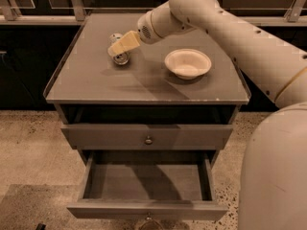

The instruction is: Place 7up can into middle drawer

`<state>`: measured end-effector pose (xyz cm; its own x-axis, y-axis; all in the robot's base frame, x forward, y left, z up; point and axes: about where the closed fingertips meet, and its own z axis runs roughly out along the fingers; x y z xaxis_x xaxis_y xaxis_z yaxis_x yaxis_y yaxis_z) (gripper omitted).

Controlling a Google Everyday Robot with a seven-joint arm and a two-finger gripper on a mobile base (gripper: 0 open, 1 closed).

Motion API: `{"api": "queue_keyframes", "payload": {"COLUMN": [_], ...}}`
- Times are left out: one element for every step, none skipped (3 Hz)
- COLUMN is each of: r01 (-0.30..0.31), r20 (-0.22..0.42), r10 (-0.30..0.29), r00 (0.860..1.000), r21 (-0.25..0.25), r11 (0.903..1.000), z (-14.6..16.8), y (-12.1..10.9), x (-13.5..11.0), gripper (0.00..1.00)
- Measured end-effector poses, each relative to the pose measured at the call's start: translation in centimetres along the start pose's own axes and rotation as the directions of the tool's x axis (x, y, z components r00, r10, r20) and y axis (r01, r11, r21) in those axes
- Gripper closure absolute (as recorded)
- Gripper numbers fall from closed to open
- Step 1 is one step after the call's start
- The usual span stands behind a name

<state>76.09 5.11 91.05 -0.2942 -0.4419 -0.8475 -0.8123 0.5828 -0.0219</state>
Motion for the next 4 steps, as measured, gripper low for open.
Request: {"api": "queue_keyframes", "payload": {"r01": [-0.013, -0.017, -0.021, -0.027], "r20": [-0.013, -0.023, -0.025, -0.031], "r10": [0.013, 0.017, 0.020, 0.027], "r00": [1.000, 1.000, 0.999, 0.999], "r21": [-0.020, -0.019, -0.014, -0.003], "r11": [0.9997, 0.9997, 0.9997, 0.9996], "z": [2.4, 4.3, 5.8, 7.0], "y": [0.2, 0.3, -0.1, -0.7], "x": [0.4, 0.5, 0.3, 0.2], "gripper": [0.00, 0.00, 0.00, 0.00]}}
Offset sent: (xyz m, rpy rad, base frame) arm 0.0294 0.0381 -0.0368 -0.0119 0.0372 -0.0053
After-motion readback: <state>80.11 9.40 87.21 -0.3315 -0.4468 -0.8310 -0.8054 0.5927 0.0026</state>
